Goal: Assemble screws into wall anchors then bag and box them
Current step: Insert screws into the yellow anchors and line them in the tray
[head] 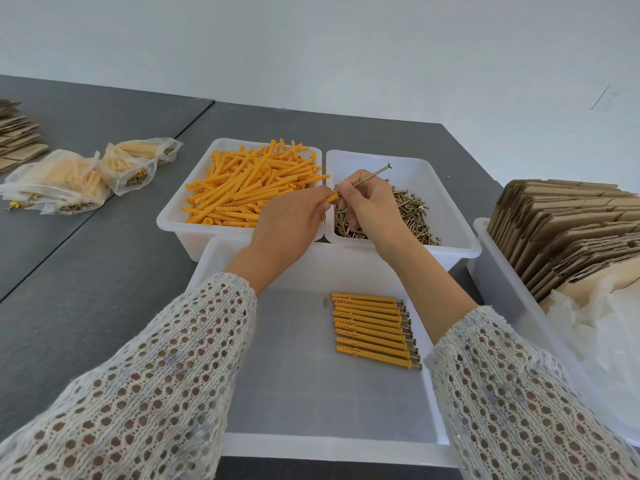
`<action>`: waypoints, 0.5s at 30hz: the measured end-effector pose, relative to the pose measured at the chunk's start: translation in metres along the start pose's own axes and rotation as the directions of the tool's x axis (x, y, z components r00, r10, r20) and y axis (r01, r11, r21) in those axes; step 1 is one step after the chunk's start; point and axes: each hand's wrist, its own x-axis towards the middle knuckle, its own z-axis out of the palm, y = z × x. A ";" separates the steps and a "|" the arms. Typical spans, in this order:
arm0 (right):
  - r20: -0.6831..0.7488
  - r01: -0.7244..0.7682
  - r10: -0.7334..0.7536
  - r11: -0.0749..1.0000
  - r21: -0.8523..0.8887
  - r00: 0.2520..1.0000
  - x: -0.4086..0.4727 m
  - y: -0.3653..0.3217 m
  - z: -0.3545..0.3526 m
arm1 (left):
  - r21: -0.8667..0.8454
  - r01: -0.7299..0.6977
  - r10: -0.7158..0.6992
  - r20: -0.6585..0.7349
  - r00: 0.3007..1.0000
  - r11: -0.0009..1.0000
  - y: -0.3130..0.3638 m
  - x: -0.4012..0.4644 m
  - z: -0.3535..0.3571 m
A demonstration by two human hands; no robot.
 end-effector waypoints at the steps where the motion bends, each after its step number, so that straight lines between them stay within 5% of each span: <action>1: 0.008 0.010 -0.010 1.000 -0.019 1.000 0.000 0.000 0.000 | 0.009 -0.003 0.003 0.004 1.000 1.000 0.000 0.000 0.000; 8: 0.086 0.028 -0.022 0.997 -0.076 0.996 -0.001 0.003 0.005 | 0.195 0.012 -0.005 -0.039 0.999 0.981 0.001 0.003 0.001; 15: 0.119 0.091 -0.075 0.986 -0.141 0.990 -0.002 0.003 0.005 | 0.124 0.031 -0.023 -0.064 0.998 0.992 0.006 0.001 0.001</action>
